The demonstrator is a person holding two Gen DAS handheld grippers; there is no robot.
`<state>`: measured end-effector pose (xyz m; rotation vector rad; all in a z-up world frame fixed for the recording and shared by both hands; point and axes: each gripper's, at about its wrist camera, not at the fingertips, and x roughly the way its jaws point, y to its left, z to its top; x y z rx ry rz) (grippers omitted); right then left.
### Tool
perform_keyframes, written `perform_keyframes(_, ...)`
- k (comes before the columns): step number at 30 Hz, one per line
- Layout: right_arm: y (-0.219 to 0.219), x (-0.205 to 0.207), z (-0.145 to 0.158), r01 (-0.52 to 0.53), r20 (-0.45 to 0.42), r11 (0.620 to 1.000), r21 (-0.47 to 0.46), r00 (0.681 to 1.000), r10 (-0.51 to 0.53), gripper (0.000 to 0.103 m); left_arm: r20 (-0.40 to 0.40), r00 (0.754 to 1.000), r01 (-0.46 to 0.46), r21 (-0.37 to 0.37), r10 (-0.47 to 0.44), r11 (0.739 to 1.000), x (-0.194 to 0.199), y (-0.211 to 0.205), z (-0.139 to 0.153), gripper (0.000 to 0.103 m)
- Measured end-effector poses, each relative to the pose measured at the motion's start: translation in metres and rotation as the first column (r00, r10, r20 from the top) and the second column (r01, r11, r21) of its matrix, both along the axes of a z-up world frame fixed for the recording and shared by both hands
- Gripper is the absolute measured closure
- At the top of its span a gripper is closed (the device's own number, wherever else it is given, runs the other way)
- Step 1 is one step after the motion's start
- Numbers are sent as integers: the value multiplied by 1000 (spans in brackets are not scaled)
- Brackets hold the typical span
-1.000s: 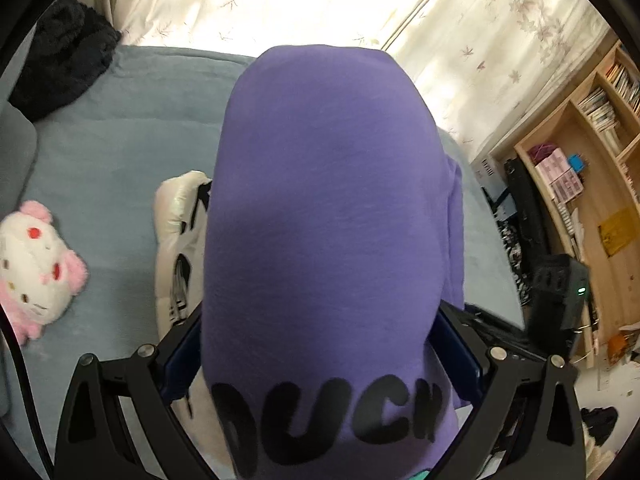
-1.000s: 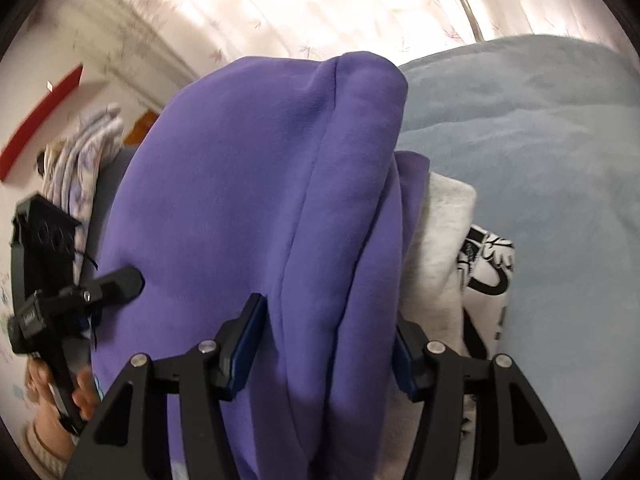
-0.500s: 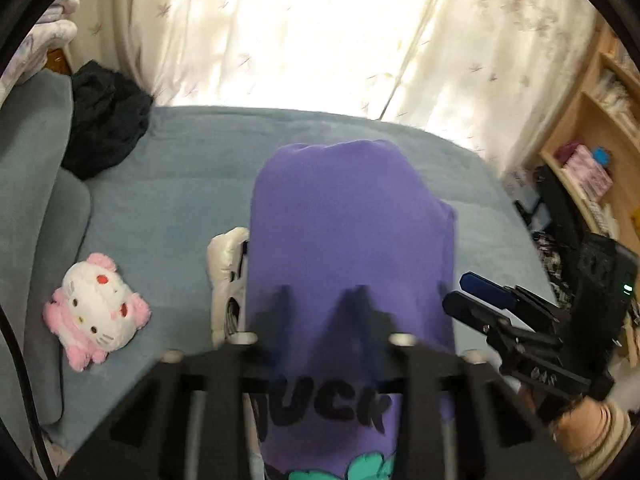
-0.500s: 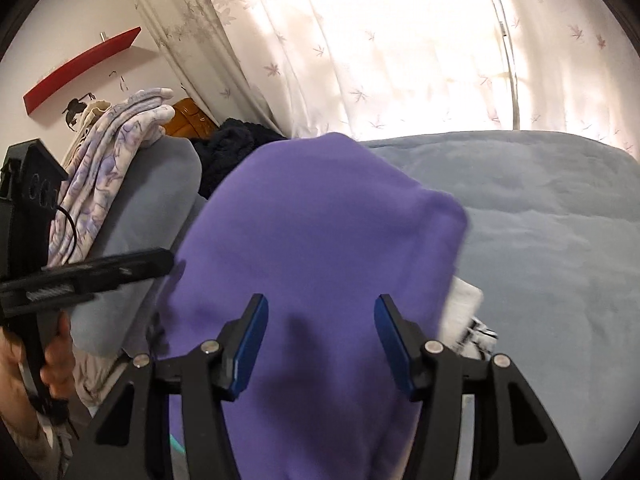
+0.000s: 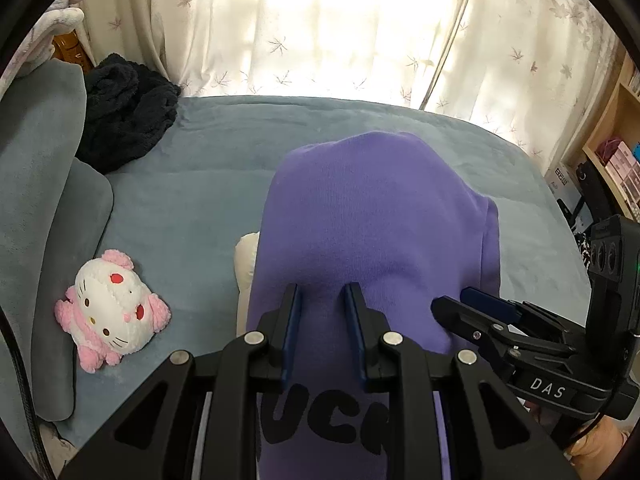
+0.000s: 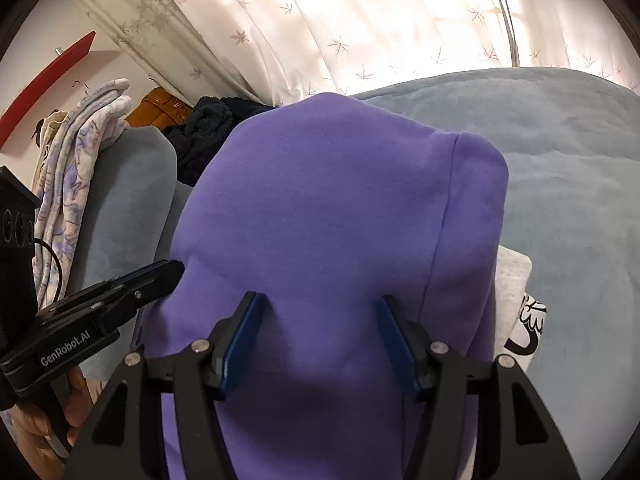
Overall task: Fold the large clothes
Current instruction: 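Lower the hoodie onto the folded clothes stack and open both grippers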
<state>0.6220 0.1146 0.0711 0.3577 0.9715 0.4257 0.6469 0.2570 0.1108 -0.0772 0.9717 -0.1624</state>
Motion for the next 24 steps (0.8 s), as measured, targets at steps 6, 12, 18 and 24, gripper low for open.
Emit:
perform_keyframes(6, -12, -7, 7, -7, -9, 1000, -14, 1000, 7, 41, 7, 1000, -7, -7, 7, 1000, -2, -3, 3, 82)
perform_keyframes(12, -29, -39, 26, -106, -39, 994, -5, 994, 105, 41, 15, 1000, -22, -32, 22, 999, -20, -4, 17, 74)
perform_keyframes(18, -54, -85, 51, -146, -25, 989, 29, 989, 146, 41, 5, 1000, 4, -94, -3, 996, -62, -17, 33, 58)
perform_keyframes(24, -73, -132, 81, -176, 30, 983, 55, 984, 175, 41, 70, 997, 29, -123, -20, 992, -127, -41, 58, 58)
